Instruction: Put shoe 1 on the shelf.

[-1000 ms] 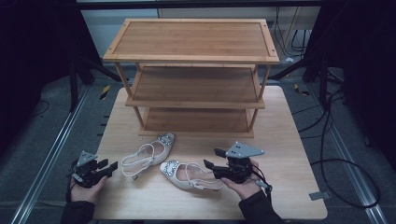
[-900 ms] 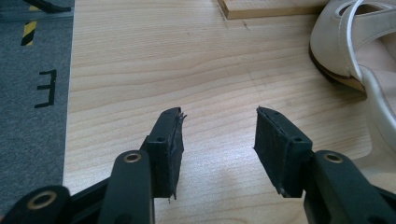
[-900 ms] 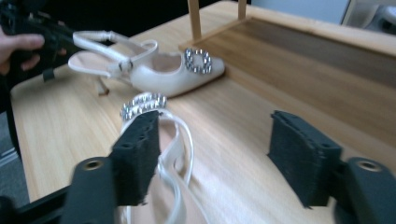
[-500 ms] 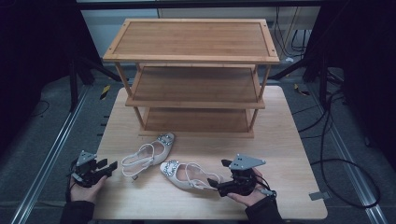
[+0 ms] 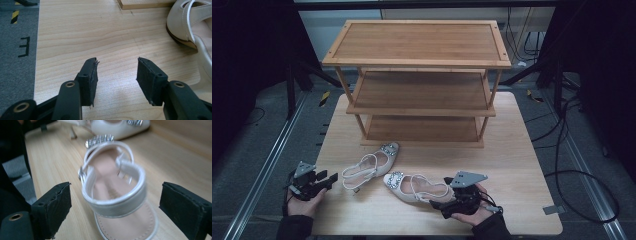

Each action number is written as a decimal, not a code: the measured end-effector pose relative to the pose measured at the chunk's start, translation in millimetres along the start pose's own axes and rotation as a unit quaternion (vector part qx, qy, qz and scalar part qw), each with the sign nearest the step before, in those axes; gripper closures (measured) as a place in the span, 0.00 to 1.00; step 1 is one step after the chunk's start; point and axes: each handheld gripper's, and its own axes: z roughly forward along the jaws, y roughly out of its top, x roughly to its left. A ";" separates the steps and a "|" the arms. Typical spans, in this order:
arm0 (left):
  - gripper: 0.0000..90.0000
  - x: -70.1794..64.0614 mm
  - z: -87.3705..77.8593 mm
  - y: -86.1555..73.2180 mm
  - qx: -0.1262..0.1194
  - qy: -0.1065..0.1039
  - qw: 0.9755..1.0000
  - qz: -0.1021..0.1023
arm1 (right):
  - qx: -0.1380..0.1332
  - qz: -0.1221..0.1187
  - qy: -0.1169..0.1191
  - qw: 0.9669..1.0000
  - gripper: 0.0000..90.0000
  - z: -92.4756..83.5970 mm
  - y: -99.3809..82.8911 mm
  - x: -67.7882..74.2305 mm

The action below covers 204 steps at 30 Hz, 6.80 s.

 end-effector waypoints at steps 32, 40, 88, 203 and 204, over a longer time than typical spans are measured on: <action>0.55 -1.5 1.6 1.2 0.004 0.000 1.000 0.005 | 0.056 -0.015 0.056 0.997 0.38 34.0 -2.1 -0.7; 0.55 -1.4 1.5 1.2 0.004 0.001 1.000 0.005 | 0.048 -0.030 0.048 0.997 0.37 39.7 -4.0 6.1; 0.56 -0.4 -0.7 1.8 -0.002 0.006 1.000 0.006 | -0.048 0.086 -0.087 0.991 0.45 23.2 45.7 -31.9; 0.56 2.7 -1.9 0.8 -0.008 0.003 1.000 0.002 | -0.013 0.098 -0.208 0.973 0.86 174.3 93.0 -84.8; 0.56 2.6 -1.9 0.9 -0.008 0.003 1.000 0.003 | -0.012 0.098 -0.210 0.973 0.86 174.7 92.8 -84.6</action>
